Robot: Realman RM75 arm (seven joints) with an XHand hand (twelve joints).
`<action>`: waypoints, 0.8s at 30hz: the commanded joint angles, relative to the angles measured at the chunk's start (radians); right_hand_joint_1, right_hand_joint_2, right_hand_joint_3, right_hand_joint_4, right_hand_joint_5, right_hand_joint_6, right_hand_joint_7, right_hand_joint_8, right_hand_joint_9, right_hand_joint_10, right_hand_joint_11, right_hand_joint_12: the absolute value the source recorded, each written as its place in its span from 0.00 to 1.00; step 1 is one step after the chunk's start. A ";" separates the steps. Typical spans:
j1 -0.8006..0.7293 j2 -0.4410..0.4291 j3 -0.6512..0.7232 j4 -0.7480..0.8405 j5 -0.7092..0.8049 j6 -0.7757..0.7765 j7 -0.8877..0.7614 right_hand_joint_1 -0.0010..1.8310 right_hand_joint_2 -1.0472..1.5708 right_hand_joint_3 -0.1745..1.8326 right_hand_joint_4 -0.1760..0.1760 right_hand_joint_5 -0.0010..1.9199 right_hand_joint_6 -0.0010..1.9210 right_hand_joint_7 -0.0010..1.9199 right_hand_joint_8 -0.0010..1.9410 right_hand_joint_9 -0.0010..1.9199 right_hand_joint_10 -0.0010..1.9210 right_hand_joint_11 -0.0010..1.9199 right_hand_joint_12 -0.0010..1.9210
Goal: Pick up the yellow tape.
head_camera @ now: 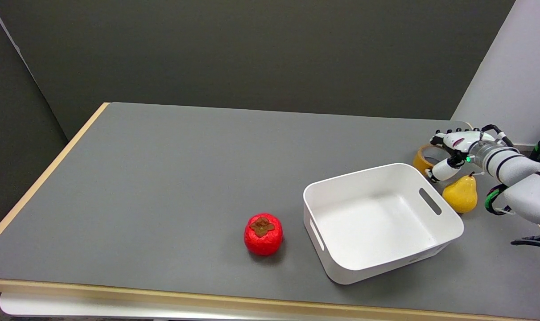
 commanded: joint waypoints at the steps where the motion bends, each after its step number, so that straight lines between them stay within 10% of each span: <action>1: 0.113 -0.007 -0.107 -0.055 0.002 0.066 -0.001 0.67 0.84 0.21 0.30 0.26 0.69 0.36 0.77 0.38 0.68 0.30 0.85; 2: 0.120 -0.007 -0.110 -0.060 0.002 0.072 -0.001 0.63 0.87 0.19 0.00 0.31 0.81 0.34 0.80 0.39 0.70 0.30 0.86; 24: 0.050 -0.113 0.169 0.078 0.092 0.454 -0.001 0.65 0.82 0.24 0.02 0.29 0.78 0.46 0.72 0.41 0.72 0.31 0.86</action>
